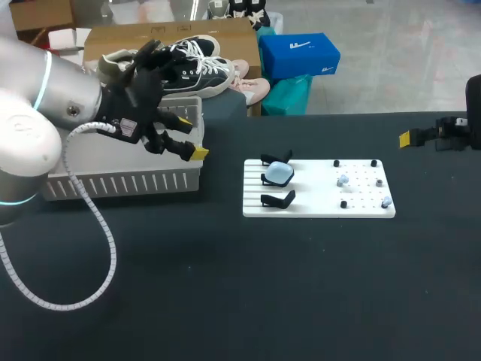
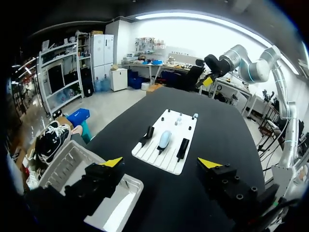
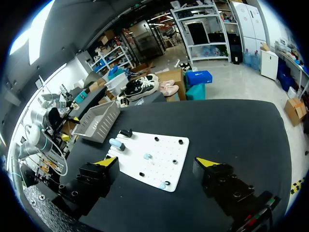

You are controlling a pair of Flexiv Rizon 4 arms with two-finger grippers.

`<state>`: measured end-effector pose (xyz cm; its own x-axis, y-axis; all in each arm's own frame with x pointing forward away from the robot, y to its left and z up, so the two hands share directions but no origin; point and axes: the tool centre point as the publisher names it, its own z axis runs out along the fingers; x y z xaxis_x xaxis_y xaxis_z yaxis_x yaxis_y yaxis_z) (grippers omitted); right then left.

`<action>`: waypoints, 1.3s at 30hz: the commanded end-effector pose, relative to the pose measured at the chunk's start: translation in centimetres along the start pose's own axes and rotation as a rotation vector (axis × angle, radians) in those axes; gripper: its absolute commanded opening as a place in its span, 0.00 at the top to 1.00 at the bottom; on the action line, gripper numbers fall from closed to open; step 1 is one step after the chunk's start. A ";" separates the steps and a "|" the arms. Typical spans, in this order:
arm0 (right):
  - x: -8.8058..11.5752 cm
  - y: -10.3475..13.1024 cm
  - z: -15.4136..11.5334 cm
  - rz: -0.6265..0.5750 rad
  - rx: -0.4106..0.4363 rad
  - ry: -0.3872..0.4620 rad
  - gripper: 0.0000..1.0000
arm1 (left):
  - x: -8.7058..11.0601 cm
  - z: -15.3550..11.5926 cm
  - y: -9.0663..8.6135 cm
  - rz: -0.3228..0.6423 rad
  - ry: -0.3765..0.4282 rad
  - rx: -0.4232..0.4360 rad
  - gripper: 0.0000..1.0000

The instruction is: Pick up each earbud case from the left stands, insert the matching earbuds, close the lid, and place the case in the box.

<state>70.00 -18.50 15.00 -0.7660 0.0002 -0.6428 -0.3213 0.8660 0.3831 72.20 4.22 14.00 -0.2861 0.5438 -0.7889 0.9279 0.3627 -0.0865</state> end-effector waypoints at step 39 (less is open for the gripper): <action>0.0 0.0 0.0 0.000 0.000 0.000 0.00 | -0.1 12.1 0.4 0.221 0.039 0.245 0.00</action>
<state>70.00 -18.51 15.00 -0.7660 0.0002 -0.6428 -0.3213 0.8660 0.3831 74.44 -4.28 7.23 -0.0733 0.6178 -0.7829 0.9973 0.0514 -0.0529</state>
